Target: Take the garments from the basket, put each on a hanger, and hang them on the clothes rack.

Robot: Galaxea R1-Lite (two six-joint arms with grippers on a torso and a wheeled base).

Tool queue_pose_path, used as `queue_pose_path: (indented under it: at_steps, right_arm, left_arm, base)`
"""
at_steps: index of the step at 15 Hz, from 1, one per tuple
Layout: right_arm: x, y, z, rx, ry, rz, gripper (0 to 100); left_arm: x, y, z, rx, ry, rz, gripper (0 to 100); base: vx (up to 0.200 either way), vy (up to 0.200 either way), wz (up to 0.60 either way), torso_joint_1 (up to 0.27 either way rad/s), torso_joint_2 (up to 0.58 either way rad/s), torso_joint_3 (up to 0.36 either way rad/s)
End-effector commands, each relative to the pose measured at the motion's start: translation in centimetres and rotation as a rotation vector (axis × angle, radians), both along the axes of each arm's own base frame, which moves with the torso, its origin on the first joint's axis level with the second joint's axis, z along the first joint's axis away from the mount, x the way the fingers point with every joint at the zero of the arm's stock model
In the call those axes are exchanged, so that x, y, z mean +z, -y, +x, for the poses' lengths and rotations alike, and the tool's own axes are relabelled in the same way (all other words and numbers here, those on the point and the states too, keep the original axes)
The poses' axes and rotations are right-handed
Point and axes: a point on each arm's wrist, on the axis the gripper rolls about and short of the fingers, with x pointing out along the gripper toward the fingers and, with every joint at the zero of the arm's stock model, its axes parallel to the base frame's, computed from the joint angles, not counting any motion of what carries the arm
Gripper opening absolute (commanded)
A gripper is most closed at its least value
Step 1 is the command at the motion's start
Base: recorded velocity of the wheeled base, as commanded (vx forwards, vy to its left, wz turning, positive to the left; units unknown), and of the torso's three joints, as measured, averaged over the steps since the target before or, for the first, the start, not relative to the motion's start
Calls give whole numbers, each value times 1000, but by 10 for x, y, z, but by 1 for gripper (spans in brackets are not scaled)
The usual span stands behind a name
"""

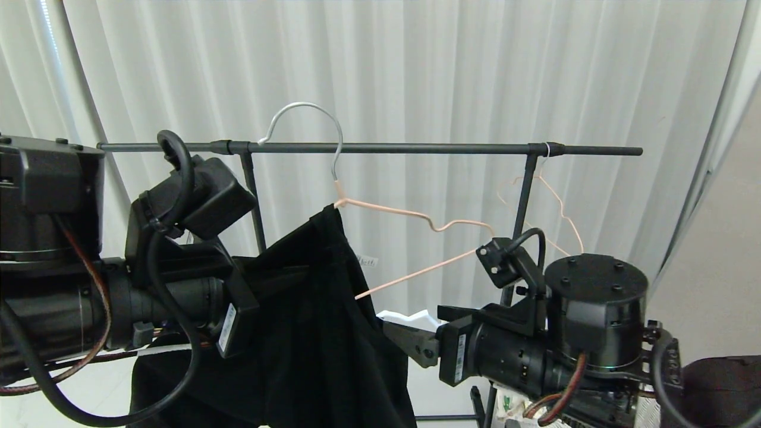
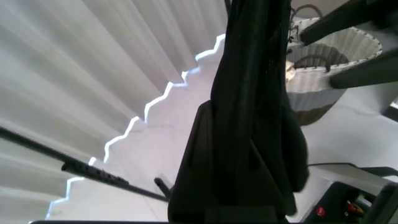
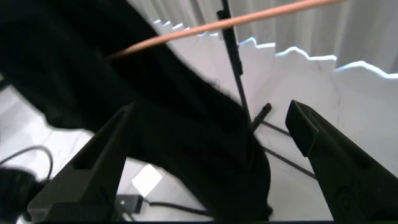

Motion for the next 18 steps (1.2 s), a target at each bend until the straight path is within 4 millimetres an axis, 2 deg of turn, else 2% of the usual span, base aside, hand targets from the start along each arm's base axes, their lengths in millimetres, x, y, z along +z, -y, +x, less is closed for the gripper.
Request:
queue_pose_path:
  at_steps: [1,4,8,10,13,16,17,18]
  right_arm:
    - [-21,-15,11,-23,-26,-43,100]
    - [-34,-13,19,-69,-49,-75,100]
    - [-53,-10,18,-68,-79,-139,100]
    - [-56,-9,19,-69,-81,-156,100]
    - [-74,12,23,-123,-80,-269,100]
    - [-82,29,29,-211,-81,-329,100]
    - [-82,31,31,-230,-74,-334,0]
    - [-81,32,32,-236,-65,-339,0]
  left_arm:
    - [3,2,-2,-15,10,-6,0]
    - [5,5,-6,-35,17,-11,0]
    - [8,5,-6,-36,29,-18,0]
    - [9,5,-6,-36,31,-18,0]
    - [3,2,-6,-24,12,-8,0]
    - [-1,0,-7,-19,2,-1,0]
    - [-2,0,-8,-19,2,-1,0]
    - [-3,0,-9,-19,-1,0,0]
  base:
    - [0,0,0,0,0,0]
    - [0,0,0,0,0,0]
    - [0,0,0,0,0,0]
    - [0,0,0,0,0,0]
    - [0,0,0,0,0,0]
    - [0,0,0,0,0,0]
    - [0,0,0,0,0,0]
    - [0,0,0,0,0,0]
